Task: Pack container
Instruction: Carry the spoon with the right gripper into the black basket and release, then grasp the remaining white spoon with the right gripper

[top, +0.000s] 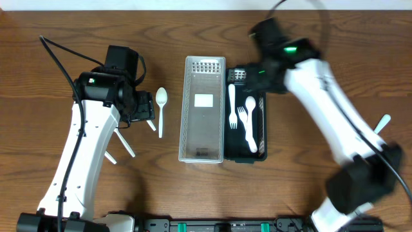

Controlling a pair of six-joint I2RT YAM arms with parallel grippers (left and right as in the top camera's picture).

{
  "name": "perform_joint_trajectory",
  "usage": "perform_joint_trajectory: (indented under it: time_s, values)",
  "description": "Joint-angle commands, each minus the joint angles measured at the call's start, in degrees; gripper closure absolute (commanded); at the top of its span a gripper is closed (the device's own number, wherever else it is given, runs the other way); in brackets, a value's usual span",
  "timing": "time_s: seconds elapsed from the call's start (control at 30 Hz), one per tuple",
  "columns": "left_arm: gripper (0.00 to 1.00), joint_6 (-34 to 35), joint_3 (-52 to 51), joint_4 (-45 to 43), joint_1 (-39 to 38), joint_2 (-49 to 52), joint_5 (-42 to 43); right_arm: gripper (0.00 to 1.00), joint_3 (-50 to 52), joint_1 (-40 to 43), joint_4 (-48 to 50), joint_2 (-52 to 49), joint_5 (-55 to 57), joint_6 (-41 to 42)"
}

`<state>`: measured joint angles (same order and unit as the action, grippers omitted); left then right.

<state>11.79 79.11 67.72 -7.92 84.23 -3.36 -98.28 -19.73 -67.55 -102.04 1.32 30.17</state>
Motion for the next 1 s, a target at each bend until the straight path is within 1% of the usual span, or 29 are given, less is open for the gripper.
perform_joint_trajectory:
  time_s: [0.0,0.1,0.23,0.3,0.4,0.47,0.6,0.7,0.97]
  values:
    - [0.23,-0.35,0.83,0.39,0.20,0.44,-0.09,0.27,-1.64,8.04,-2.64,7.26,5.84,5.64]
    - [0.23,-0.35,0.83,0.37,0.20,0.44,-0.11,0.22,-1.64,18.10,-6.19,10.47,5.97,6.23]
    - [0.23,-0.35,0.83,0.39,0.20,0.44,-0.09,0.13,-1.20,31.41,-9.40,10.40,5.70,5.88]
    - [0.23,-0.35,0.83,0.39,0.20,0.44,-0.09,0.10,-0.02,38.29,-9.07,9.51,3.98,3.08]
    - [0.23,-0.33,0.83,0.39,0.20,0.44,-0.09,0.05,1.44,45.68,-8.24,7.50,1.42,0.17]
    - [0.23,-0.33,0.83,0.39,0.20,0.44,-0.09,0.03,2.14,49.92,-7.52,5.33,-0.11,-2.01]
    - [0.23,-0.33,0.83,0.39,0.20,0.44,-0.09,0.02,2.89,56.48,-6.93,-0.90,-0.33,-4.66]
    - [0.23,-0.33,0.83,0.37,0.20,0.44,-0.09,0.02,2.89,59.34,-6.80,-6.19,-0.33,-6.58]
    - [0.23,-0.33,0.83,0.39,0.20,0.44,-0.09,0.02,2.89,60.52,-3.96,-15.32,-0.33,-8.52]
